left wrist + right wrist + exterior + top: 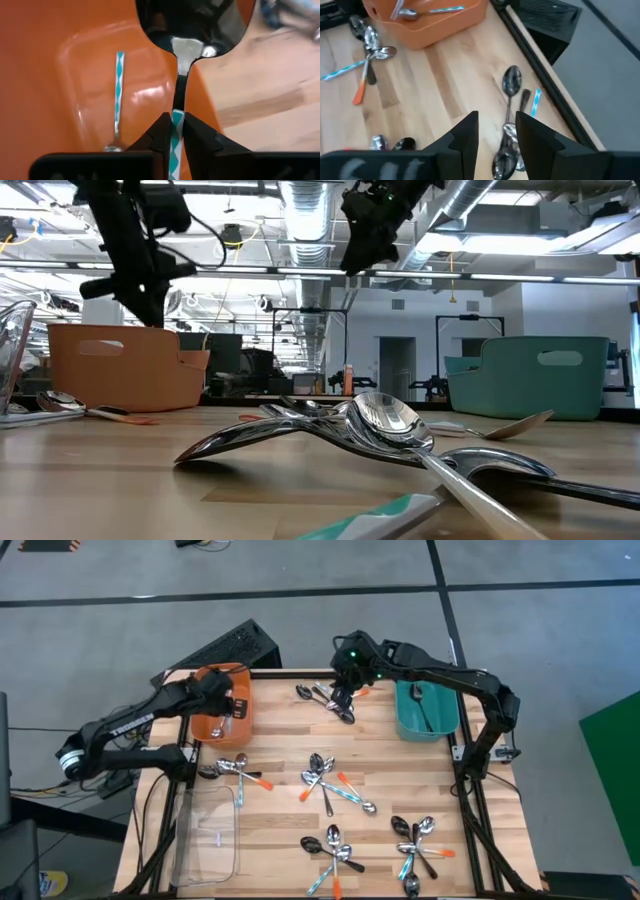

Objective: Sort silverware by color (type)
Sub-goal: Put the white blue spoon into the orange bin, then put the orange spoon into the transparent bin

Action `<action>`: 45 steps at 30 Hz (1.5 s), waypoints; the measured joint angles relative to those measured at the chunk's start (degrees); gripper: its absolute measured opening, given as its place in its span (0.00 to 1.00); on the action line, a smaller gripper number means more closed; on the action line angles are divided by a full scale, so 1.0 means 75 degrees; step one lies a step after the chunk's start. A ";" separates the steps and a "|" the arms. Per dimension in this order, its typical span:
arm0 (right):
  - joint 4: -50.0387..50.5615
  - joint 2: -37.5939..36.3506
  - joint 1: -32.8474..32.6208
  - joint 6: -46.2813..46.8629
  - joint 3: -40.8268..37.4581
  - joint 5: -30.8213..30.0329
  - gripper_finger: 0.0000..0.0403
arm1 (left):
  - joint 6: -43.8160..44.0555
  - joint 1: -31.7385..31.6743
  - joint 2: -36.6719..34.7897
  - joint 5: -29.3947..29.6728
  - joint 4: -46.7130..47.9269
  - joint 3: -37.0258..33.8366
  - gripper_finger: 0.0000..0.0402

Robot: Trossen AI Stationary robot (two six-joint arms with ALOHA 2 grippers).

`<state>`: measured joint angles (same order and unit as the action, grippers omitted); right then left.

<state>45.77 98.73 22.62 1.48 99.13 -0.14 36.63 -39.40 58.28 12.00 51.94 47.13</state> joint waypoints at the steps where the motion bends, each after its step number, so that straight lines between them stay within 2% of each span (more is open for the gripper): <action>1: 0.0007 -0.0001 0.0018 0.0001 0.0000 0.0017 0.36 | -0.0021 -0.0050 0.0125 -0.0023 0.0032 0.0000 0.12; 9: 0.0107 -0.0001 0.0043 -0.0032 0.0000 0.0026 0.29 | -0.0113 -0.0119 0.0531 -0.0073 0.0144 0.0053 0.39; 13: 0.0237 0.0000 0.0159 0.0190 0.0000 -0.0104 0.27 | -0.0478 -0.0081 0.0283 -0.0181 0.0160 0.0408 0.45; 17: 0.0251 0.0359 0.0544 0.0170 0.0023 -0.0221 0.27 | -0.0907 0.0126 -0.0218 -0.0154 -0.0305 0.0858 0.46; 22: 0.0733 0.1334 0.1112 -0.0152 -0.0003 -0.0133 0.31 | -0.1169 0.0616 -0.0994 -0.0147 -0.1461 0.0970 0.44; 27: 0.1143 0.2139 0.1320 -0.1638 -0.0009 0.0003 0.38 | -0.1004 0.1095 -0.1482 -0.0090 -0.1699 0.0970 0.44; 35: 0.1017 0.2816 0.1539 -0.3504 -0.0006 0.0026 0.40 | -0.0445 0.1954 -0.1522 0.0200 -0.1594 0.0970 0.44; 45: 0.0855 0.3003 0.1965 -0.4700 0.0003 0.0199 0.35 | -0.0043 0.2564 -0.1313 0.0735 -0.1560 0.0963 0.44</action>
<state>52.19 121.25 37.35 -33.78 99.15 1.35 36.31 -20.17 48.43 17.51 40.24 54.36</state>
